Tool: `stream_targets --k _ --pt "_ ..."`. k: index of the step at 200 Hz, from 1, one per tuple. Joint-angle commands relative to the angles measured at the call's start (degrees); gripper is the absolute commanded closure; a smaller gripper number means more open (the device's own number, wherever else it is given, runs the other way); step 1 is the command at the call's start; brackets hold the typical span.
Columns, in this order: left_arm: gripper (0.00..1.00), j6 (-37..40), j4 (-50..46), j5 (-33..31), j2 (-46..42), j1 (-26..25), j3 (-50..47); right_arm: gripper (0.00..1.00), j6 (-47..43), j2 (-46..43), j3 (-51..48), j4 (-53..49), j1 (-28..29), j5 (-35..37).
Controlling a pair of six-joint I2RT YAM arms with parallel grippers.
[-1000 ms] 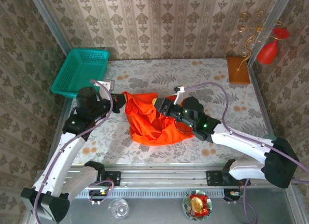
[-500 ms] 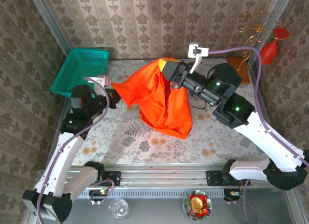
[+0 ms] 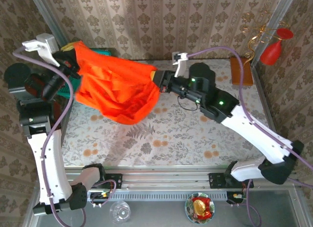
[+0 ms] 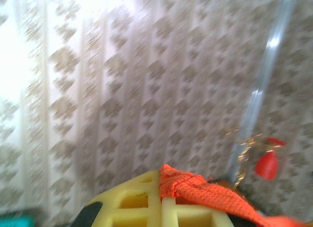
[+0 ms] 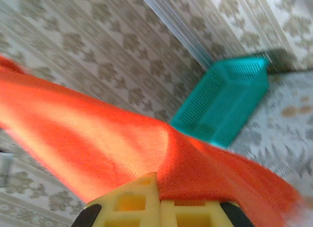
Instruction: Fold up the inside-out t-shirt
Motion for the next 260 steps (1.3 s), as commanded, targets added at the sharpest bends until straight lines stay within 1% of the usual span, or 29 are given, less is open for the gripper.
stream_targets --k 1,9,15,29,42,52,56,61,79,89,92,101,111,121,131,143,160,179,191,205,225,247,260 --pt "1.0 -12.0 13.6 9.9 1.6 -1.0 -4.2 1.0 -0.2 0.0 3.5 -7.1 -0.7 0.9" --pt "1.0 -13.5 15.8 10.1 1.5 -2.9 -8.3 1.0 -1.1 -1.1 2.5 -9.0 -1.3 3.6" --pt "1.0 -12.7 15.1 9.4 1.2 -4.9 -11.0 1.0 -1.6 -2.2 1.1 -10.3 -1.9 5.9" --pt "1.0 -6.4 9.1 5.8 0.5 -11.1 -16.0 1.0 0.1 -5.3 -4.4 -14.0 -4.4 10.9" --pt "1.0 -1.1 3.8 0.6 0.6 -17.3 -19.9 1.0 3.0 -7.7 -10.0 -17.5 -8.8 9.0" --pt "1.0 0.4 1.3 -2.7 1.3 -21.4 -22.5 1.0 4.9 -9.4 -14.8 -19.6 -11.8 6.9" --pt "1.0 0.7 0.8 -3.0 1.7 -22.8 -23.5 1.0 5.5 -10.4 -16.4 -20.5 -12.6 6.6" --pt "1.0 0.6 0.7 -5.5 2.2 -24.3 -25.0 0.94 5.9 -11.5 -18.5 -21.4 -13.3 6.6" --pt "1.0 -0.9 2.3 -7.3 4.6 -29.1 -29.3 0.71 6.2 -15.9 -24.1 -23.5 -13.9 7.9" --pt "1.0 -1.4 2.6 -8.2 6.0 -30.9 -30.4 0.63 6.0 -18.1 -26.5 -23.4 -13.8 7.5" --pt "1.0 -1.4 2.6 -8.6 6.5 -32.6 -30.6 0.62 5.8 -18.6 -27.0 -23.3 -13.9 7.3" --pt "1.0 -1.7 2.5 -9.5 7.6 -34.5 -30.9 0.57 5.3 -19.9 -28.5 -22.7 -13.7 5.9" --pt "1.0 -1.8 2.3 -10.3 9.0 -36.1 -30.7 0.52 4.1 -21.0 -30.2 -21.0 -13.3 2.9" --pt "1.0 -1.9 1.8 -11.1 10.2 -37.4 -30.3 0.5 2.4 -21.2 -31.1 -19.2 -12.7 0.0" --pt "1.0 -2.1 0.9 -12.4 11.1 -38.5 -29.8 0.48 -0.2 -21.1 -32.2 -15.4 -10.4 -2.2" --pt "1.0 -2.4 0.6 -13.2 12.0 -39.6 -29.3 0.46 -3.3 -20.2 -32.3 -13.7 -6.8 -1.3" --pt "1.0 -3.3 0.6 -14.9 12.7 -41.1 -29.0 0.41 -7.4 -17.9 -31.0 -13.0 -1.7 2.3" --pt "1.0 -4.4 0.6 -17.0 13.3 -42.6 -28.7 0.34 -10.2 -14.3 -28.8 -12.4 1.6 4.1" --pt "1.0 -5.3 1.0 -18.3 13.6 -43.5 -28.7 0.3 -10.6 -11.6 -27.1 -11.9 2.7 4.2" --pt "1.0 -6.4 2.0 -18.5 14.0 -44.3 -28.8 0.24 -10.3 -8.1 -25.0 -11.0 3.5 3.8" --pt "1.0 -8.0 3.4 -20.6 14.0 -45.5 -28.9 0.17 -7.9 -3.5 -22.9 -8.8 4.3 2.8" --pt "1.0 -10.1 5.8 -22.6 14.2 -46.7 -29.6 0.13 -5.1 1.0 -20.6 -6.8 5.0 1.7" --pt "1.0 -10.9 6.9 -22.4 14.6 -47.1 -29.8 0.15 -2.7 3.6 -18.9 -8.8 5.3 5.2"
